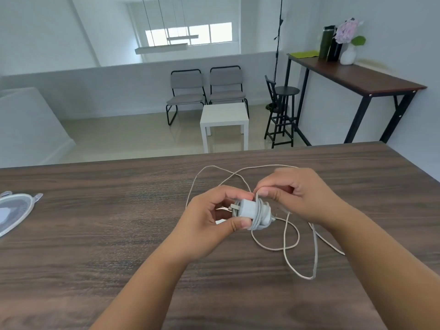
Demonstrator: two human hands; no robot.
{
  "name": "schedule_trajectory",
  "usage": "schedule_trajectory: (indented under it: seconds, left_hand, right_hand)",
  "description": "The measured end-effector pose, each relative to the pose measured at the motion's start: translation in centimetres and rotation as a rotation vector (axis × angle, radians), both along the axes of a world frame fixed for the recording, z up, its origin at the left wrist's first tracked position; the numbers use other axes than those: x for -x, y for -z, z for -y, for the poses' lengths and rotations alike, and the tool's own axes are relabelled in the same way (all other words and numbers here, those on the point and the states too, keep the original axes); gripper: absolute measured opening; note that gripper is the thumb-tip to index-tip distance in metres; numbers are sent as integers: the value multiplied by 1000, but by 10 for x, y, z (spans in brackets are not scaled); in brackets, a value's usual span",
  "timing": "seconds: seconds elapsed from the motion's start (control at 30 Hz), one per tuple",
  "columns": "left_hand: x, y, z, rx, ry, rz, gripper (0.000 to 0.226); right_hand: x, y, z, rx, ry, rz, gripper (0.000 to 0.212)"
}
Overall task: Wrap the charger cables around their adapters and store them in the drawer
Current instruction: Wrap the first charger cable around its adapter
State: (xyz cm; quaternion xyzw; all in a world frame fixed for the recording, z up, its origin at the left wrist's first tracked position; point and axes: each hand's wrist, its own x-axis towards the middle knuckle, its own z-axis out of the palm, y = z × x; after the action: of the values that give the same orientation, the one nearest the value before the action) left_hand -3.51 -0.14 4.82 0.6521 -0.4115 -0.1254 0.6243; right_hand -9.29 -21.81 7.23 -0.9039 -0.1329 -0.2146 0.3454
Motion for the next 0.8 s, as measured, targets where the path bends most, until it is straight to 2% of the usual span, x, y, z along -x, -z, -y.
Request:
schedule_trajectory:
  seconds: [0.1, 0.3, 0.5, 0.63, 0.8]
  left_hand:
    - [4, 0, -1, 131, 98, -158, 32]
    - [5, 0, 11, 268, 51, -246, 31]
    - [3, 9, 23, 341, -142, -318, 25]
    - [-2, 18, 19, 315, -224, -279, 28]
    - [11, 27, 26, 349, -290, -271, 33]
  right_hand:
    - [0, 7, -11, -296, -126, -160, 17]
    - [2, 34, -29, -431, -55, -236, 22]
    - [12, 49, -42, -117, 80, -276, 21]
    - [12, 51, -46, 116, 120, -284, 24]
    - [24, 50, -44, 213, 103, -291, 25]
